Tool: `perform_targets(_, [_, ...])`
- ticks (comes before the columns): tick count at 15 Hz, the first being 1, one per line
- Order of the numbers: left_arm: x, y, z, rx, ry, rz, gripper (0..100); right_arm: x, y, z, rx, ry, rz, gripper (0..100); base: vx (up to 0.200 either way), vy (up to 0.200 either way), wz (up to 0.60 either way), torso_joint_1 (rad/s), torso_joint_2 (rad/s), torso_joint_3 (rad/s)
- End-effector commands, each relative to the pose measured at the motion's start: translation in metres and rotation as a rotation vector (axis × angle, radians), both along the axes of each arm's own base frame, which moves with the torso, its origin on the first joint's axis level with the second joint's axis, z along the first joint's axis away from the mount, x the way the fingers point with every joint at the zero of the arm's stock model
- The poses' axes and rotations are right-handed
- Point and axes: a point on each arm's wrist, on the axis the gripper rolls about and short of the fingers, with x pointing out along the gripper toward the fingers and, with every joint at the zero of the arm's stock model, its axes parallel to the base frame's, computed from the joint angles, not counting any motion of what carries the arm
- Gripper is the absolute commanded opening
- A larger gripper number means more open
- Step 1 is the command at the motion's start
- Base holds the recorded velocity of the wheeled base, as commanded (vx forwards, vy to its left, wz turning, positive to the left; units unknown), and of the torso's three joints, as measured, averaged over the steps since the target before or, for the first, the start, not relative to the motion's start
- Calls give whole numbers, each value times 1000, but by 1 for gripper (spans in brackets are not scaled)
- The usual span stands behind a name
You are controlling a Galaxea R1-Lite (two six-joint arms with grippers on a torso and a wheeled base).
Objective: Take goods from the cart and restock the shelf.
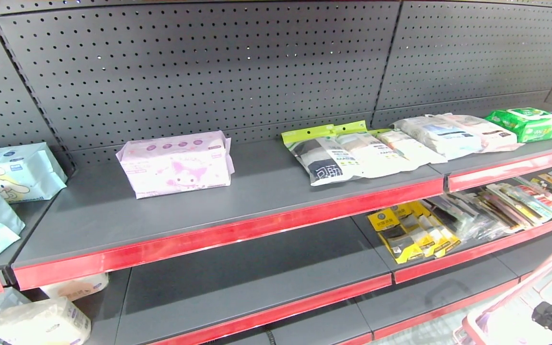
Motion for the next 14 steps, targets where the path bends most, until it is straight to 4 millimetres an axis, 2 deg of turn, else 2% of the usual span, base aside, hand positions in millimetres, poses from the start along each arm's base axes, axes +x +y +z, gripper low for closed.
perform_targets(1, [0, 0, 0, 0, 2, 0, 100, 2, 2, -3, 5, 11, 11, 100, 0, 0, 0, 0, 0, 0])
perform_targets(14, [0, 0, 0, 0, 2, 0, 100, -6, -1, -7, -55, 68, 45, 100, 0, 0, 0, 0, 0, 0])
